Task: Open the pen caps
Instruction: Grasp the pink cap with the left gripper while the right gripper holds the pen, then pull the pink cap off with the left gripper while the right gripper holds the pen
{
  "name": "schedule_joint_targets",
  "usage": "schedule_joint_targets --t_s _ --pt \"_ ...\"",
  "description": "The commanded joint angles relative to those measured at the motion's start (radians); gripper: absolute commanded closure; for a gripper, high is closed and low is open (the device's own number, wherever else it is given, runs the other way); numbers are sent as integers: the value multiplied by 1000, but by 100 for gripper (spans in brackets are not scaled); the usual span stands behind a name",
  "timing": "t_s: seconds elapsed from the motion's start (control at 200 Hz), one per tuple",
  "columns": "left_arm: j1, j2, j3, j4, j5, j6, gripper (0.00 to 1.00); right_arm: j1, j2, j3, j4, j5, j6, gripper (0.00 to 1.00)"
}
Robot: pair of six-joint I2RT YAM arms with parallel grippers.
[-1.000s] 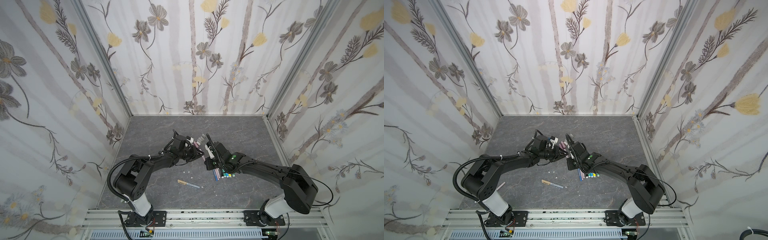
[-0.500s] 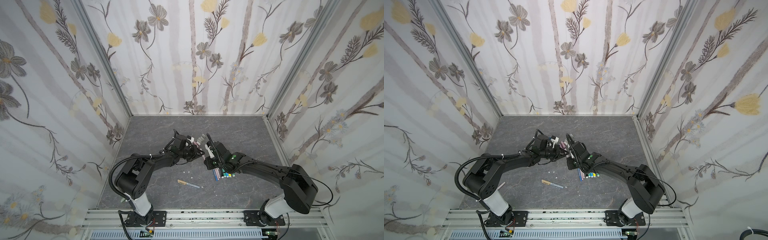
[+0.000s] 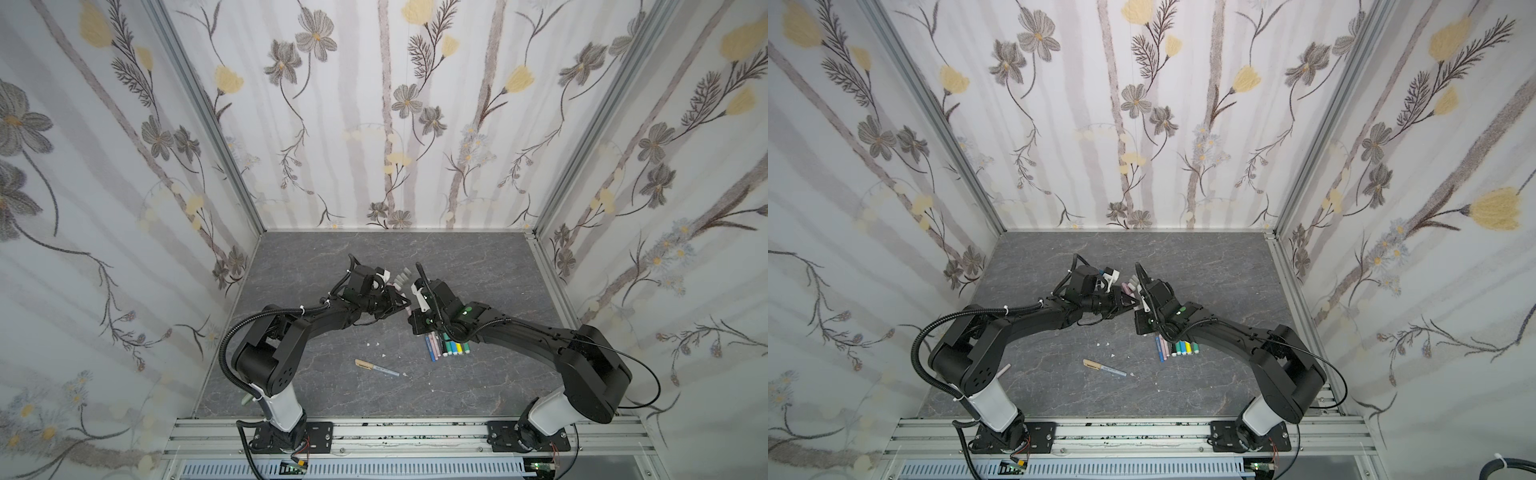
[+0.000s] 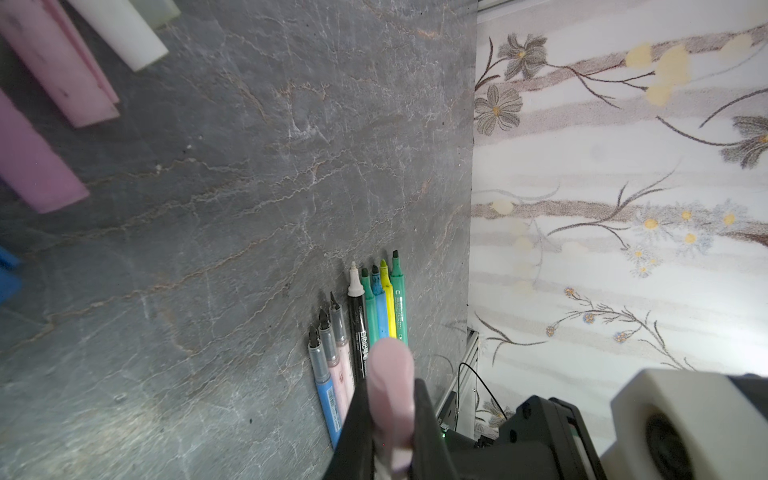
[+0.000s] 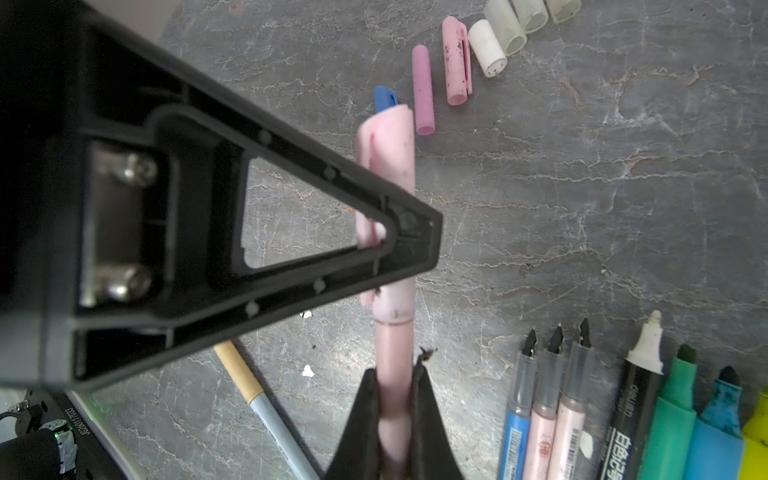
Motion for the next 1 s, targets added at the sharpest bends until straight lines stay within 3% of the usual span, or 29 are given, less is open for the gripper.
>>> schedule_joint_targets --t_s 0.0,0.714,0.994 --pt "3 21 31 16 -8 18 100 5 -4 -4 11 -32 9 100" --pt "59 99 217 -106 -94 84 100 79 -146 -179 4 9 59 100" --pt "128 39 154 -127 -108 106 100 118 -118 -183 7 37 96 100"
